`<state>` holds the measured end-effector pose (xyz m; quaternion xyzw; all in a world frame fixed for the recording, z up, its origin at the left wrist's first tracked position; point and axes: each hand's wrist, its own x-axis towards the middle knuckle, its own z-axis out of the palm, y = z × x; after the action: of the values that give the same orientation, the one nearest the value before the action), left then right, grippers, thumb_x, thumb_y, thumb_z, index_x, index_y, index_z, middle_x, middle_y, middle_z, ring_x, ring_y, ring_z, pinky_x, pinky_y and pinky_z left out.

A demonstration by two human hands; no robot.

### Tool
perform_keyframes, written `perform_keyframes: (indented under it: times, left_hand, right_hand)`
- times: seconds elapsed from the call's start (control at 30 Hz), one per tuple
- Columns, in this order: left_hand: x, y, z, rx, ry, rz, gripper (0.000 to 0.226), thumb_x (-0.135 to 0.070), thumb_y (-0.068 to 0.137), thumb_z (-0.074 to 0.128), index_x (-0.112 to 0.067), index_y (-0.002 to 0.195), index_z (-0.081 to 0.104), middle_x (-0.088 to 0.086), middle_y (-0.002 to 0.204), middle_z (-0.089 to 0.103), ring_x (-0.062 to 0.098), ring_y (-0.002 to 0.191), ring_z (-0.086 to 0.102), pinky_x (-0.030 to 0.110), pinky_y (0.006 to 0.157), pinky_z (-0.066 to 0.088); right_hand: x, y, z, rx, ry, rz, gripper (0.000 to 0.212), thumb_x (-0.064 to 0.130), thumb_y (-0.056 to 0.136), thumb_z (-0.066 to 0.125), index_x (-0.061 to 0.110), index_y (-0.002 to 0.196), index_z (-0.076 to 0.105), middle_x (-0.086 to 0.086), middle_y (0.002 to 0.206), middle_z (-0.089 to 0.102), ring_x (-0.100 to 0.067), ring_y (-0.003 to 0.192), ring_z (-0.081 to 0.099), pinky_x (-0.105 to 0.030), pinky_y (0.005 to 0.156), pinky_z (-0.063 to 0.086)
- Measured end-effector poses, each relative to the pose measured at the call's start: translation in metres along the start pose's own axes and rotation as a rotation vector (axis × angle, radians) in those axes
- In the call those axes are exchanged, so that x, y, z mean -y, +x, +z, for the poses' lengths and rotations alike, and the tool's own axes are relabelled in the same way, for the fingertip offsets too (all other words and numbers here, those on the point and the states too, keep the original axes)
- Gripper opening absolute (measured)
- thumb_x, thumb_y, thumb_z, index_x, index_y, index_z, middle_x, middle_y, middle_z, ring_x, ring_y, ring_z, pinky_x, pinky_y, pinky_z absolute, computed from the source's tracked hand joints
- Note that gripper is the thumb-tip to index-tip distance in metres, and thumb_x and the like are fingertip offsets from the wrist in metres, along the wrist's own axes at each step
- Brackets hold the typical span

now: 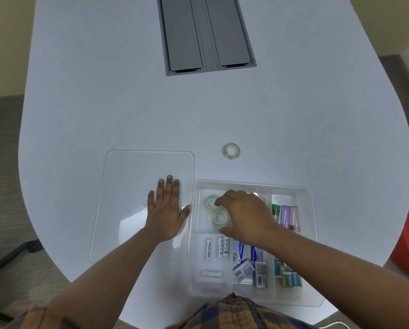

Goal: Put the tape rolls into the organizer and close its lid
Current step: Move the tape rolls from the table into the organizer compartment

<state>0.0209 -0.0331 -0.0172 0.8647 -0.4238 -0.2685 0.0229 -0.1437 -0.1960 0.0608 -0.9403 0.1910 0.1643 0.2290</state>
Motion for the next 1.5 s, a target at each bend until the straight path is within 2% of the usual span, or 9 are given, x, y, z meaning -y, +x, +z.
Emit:
perform_keyframes:
  times: [0.17, 0.33, 0.53, 0.67, 0.8, 0.93, 1.07, 1.23, 1.5]
  left_hand:
    - [0.000, 0.000, 0.001, 0.003, -0.007, -0.005, 0.091, -0.072, 0.076, -0.007, -0.019, 0.150, -0.015, 0.001, 0.158, -0.025, 0.019, 0.143, -0.027, 0.046, 0.116, -0.011]
    - [0.002, 0.002, 0.001, 0.039, -0.007, 0.011, 0.101, -0.079, 0.065, -0.025, -0.019, 0.146, -0.022, -0.001, 0.153, -0.032, 0.019, 0.140, -0.031, 0.047, 0.116, -0.012]
    - [0.007, 0.008, 0.002, 0.119, 0.000, 0.010, 0.089, -0.073, 0.074, -0.004, -0.019, 0.140, -0.033, -0.004, 0.147, -0.043, 0.017, 0.132, -0.043, 0.048, 0.114, -0.016]
    - [0.009, 0.012, 0.002, 0.178, 0.020, 0.015, 0.086, -0.064, 0.092, 0.019, -0.019, 0.135, -0.039, -0.002, 0.146, -0.046, 0.018, 0.127, -0.049, 0.050, 0.113, -0.017]
    - [0.008, 0.013, -0.001, 0.201, 0.014, 0.017, 0.085, -0.059, 0.095, 0.024, -0.018, 0.134, -0.040, -0.002, 0.143, -0.048, 0.020, 0.129, -0.048, 0.050, 0.112, -0.018]
    - [0.006, 0.011, -0.003, 0.202, 0.021, 0.014, 0.085, -0.059, 0.095, 0.023, -0.018, 0.134, -0.040, -0.002, 0.142, -0.049, 0.020, 0.127, -0.049, 0.049, 0.111, -0.019]
    - [0.006, 0.010, -0.004, 0.200, 0.013, 0.011, 0.085, -0.059, 0.095, 0.023, -0.018, 0.134, -0.040, -0.002, 0.142, -0.049, 0.021, 0.128, -0.048, 0.049, 0.112, -0.019]
    - [0.005, 0.010, -0.004, 0.193, 0.009, 0.010, 0.085, -0.058, 0.095, 0.024, -0.017, 0.135, -0.038, -0.001, 0.143, -0.047, 0.022, 0.131, -0.045, 0.050, 0.113, -0.016]
    - [0.005, 0.011, -0.004, 0.224, 0.024, 0.009, 0.084, -0.059, 0.095, 0.022, -0.019, 0.134, -0.040, -0.002, 0.142, -0.049, 0.022, 0.130, -0.046, 0.049, 0.112, -0.018]
  right_hand:
    - [-0.006, 0.006, -0.017, -0.036, 0.149, 0.015, 0.056, 0.046, 0.072, 0.074, 0.031, 0.123, 0.056, 0.009, 0.120, 0.058, -0.015, 0.109, 0.056, -0.029, 0.082, 0.044]
    - [-0.022, 0.034, -0.043, -0.176, 0.194, 0.077, 0.042, 0.042, 0.082, 0.069, 0.025, 0.120, 0.060, 0.002, 0.122, 0.061, -0.020, 0.109, 0.058, -0.037, 0.088, 0.050]
    - [-0.054, 0.079, -0.057, -0.238, 0.104, 0.210, 0.044, 0.035, 0.083, 0.069, 0.020, 0.123, 0.057, -0.002, 0.126, 0.058, -0.026, 0.109, 0.059, -0.037, 0.084, 0.050]
    - [-0.067, 0.096, -0.054, -0.204, 0.077, 0.246, 0.060, 0.032, 0.081, 0.072, 0.018, 0.134, 0.048, -0.005, 0.135, 0.053, -0.030, 0.117, 0.055, -0.044, 0.090, 0.051]
    - [-0.070, 0.103, -0.046, -0.157, 0.061, 0.263, 0.066, 0.033, 0.081, 0.073, 0.020, 0.139, 0.044, -0.005, 0.134, 0.051, -0.030, 0.118, 0.055, -0.044, 0.091, 0.051]
    - [-0.069, 0.103, -0.040, -0.208, 0.093, 0.273, 0.053, 0.027, 0.078, 0.072, 0.016, 0.127, 0.052, -0.007, 0.120, 0.056, -0.031, 0.106, 0.059, -0.042, 0.081, 0.053]
    - [-0.064, 0.100, -0.042, -0.241, 0.120, 0.293, 0.044, 0.034, 0.073, 0.072, 0.016, 0.110, 0.057, -0.004, 0.108, 0.057, -0.025, 0.093, 0.059, -0.037, 0.074, 0.051]
    - [-0.055, 0.091, -0.041, -0.322, 0.113, 0.244, 0.012, 0.031, 0.079, 0.065, 0.023, 0.088, 0.064, 0.001, 0.098, 0.057, -0.022, 0.085, 0.059, -0.031, 0.065, 0.047]
    - [-0.058, 0.106, -0.040, -0.206, 0.144, 0.246, 0.056, 0.029, 0.076, 0.077, 0.019, 0.127, 0.054, -0.005, 0.124, 0.055, -0.028, 0.110, 0.058, -0.041, 0.085, 0.052]
